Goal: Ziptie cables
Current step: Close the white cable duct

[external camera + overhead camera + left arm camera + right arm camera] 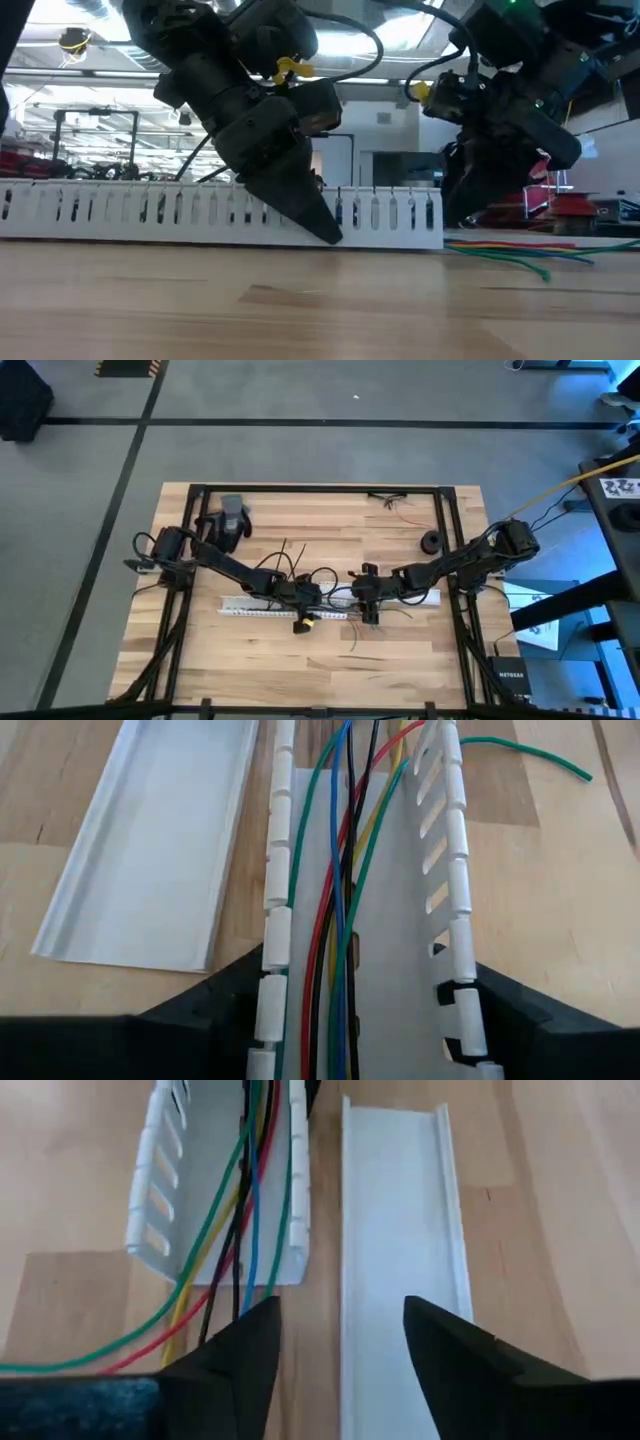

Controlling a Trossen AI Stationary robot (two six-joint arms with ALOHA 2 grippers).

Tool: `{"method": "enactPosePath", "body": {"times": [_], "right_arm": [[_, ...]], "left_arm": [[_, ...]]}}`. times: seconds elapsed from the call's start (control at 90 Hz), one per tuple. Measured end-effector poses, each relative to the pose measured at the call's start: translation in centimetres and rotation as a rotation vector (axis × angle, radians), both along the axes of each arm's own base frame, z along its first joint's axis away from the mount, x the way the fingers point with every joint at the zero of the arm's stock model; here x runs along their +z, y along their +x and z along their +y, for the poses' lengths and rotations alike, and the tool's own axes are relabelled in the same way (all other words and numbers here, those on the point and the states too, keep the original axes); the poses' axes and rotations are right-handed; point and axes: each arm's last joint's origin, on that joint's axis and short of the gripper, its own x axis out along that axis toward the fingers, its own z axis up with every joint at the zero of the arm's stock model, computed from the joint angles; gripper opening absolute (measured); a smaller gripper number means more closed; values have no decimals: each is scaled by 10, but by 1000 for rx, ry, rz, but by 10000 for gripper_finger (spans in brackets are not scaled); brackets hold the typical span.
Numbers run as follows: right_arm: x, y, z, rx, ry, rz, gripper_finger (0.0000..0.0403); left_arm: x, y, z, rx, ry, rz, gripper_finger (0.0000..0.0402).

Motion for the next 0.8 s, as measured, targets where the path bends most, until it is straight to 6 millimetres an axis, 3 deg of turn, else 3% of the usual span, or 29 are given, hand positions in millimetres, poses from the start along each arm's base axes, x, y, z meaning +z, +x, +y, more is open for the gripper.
{"method": "enactPosePath", "body": {"times": [0.478, 0.611, 0.8], "right_arm": [[-14, -14, -1, -7, -31, 36, 193], [-16, -16, -1, -13, -35, 43, 150], [-21, -17, -2, -3, -56, 71, 51]], "left_arm": [[0, 0, 0, 0, 0, 0, 235], [0, 0, 0, 0, 0, -1, 235], [0, 0, 0, 0, -1, -4, 235]]}}
